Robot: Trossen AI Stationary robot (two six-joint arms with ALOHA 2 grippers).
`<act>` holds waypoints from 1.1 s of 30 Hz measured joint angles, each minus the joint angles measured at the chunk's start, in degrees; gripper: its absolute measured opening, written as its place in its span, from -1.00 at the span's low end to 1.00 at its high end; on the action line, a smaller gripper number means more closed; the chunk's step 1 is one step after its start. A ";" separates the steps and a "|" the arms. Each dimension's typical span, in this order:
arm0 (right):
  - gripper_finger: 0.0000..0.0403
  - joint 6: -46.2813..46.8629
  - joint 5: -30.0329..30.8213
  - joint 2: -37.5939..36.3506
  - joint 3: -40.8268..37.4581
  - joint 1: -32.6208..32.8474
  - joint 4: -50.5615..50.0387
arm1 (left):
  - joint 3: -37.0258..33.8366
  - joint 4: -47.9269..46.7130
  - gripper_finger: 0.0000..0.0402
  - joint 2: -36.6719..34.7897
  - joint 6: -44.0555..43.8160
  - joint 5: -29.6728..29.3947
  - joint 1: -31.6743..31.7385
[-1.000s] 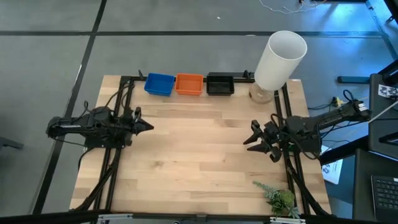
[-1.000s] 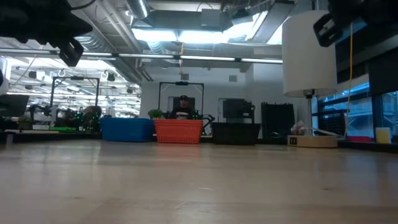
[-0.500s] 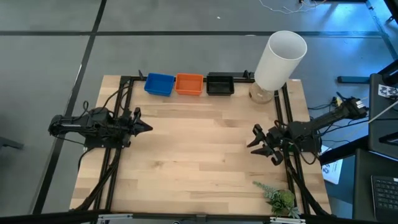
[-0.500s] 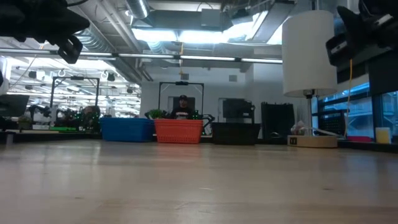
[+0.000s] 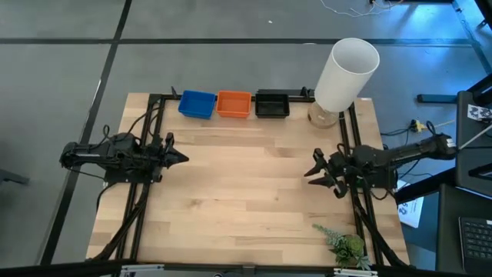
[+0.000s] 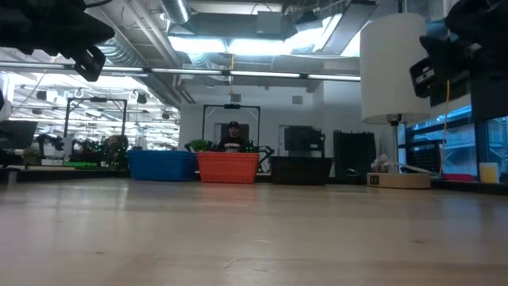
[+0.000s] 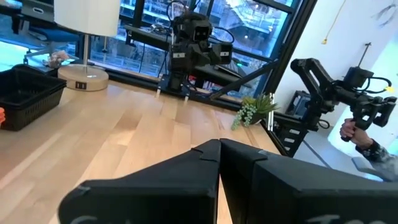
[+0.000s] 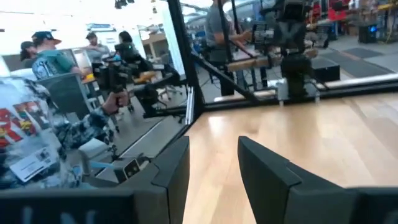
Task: Stack baskets by color
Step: Return to Home Position
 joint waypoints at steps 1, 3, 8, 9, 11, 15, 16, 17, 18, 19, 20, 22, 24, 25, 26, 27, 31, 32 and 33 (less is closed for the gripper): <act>-0.32 0.00 -0.59 -1.44 0.00 -0.68 -1.00 | -0.01 -0.11 -1.00 0.02 -0.16 0.00 0.00; -0.32 0.23 -0.95 -4.26 0.00 -1.71 -4.06 | 0.00 -0.17 -1.00 0.01 -0.14 0.01 0.00; -0.32 0.62 2.22 -11.30 0.00 -3.19 -11.81 | 0.01 -0.19 -1.00 0.02 0.10 0.02 0.00; -0.32 0.97 2.75 -12.68 0.00 -3.30 -13.09 | 0.02 -0.19 -1.00 0.01 0.10 0.02 0.00; -0.32 1.66 3.62 -15.43 0.00 -3.34 -15.86 | -0.01 -0.19 -1.00 0.02 0.10 0.02 0.00; -0.32 1.66 4.78 -20.86 0.00 -3.34 -21.28 | 0.02 -0.25 -1.00 0.00 0.16 0.02 0.00; -0.32 1.66 4.84 -22.22 0.00 -3.34 -22.89 | 0.01 -0.39 -1.00 0.00 0.17 0.02 0.00; -0.32 1.66 4.88 -23.59 0.00 -3.34 -24.38 | 0.02 -0.68 -1.00 0.02 0.19 0.02 0.00; -0.32 1.65 4.91 -24.38 0.00 -3.34 -25.53 | 0.02 -1.14 -1.00 0.01 0.19 0.02 0.00; -0.32 1.64 4.92 -24.24 0.13 -3.34 -25.71 | 0.02 -1.59 -1.00 0.02 0.19 0.02 0.00; -0.32 1.64 4.97 -24.23 0.24 -3.34 -26.18 | 0.02 -1.83 -1.00 0.02 0.19 0.04 0.00; -0.32 1.31 5.11 -24.23 0.38 -3.34 -26.21 | 0.02 -1.74 -1.00 0.00 0.21 0.00 0.00; -0.32 0.14 5.26 -24.29 0.39 -3.34 -26.30 | 0.02 -2.06 -1.00 0.02 0.93 -0.25 0.00; -0.32 -0.47 5.73 -24.30 0.39 -3.34 -26.64 | 0.02 -2.38 -1.00 0.01 1.47 -0.34 0.01; -0.32 -1.27 6.37 -24.30 0.39 -3.34 -26.88 | 0.02 -3.10 -1.00 0.00 2.23 -0.34 0.02; -0.32 -1.36 6.90 -24.30 0.39 -3.34 -27.21 | 0.02 -4.00 -1.00 0.02 2.51 -0.36 0.02; -0.32 -3.00 7.94 -24.22 0.39 -3.36 -27.47 | 0.02 -6.11 -1.00 0.00 3.74 -0.38 0.02; -0.32 -3.18 7.92 -24.10 0.39 -3.36 -27.47 | 0.02 -7.30 -1.00 0.02 4.58 -0.52 0.02; -0.32 -2.91 7.94 -24.08 0.39 -3.36 -27.48 | 0.02 -8.20 -1.00 0.02 5.45 -0.77 0.02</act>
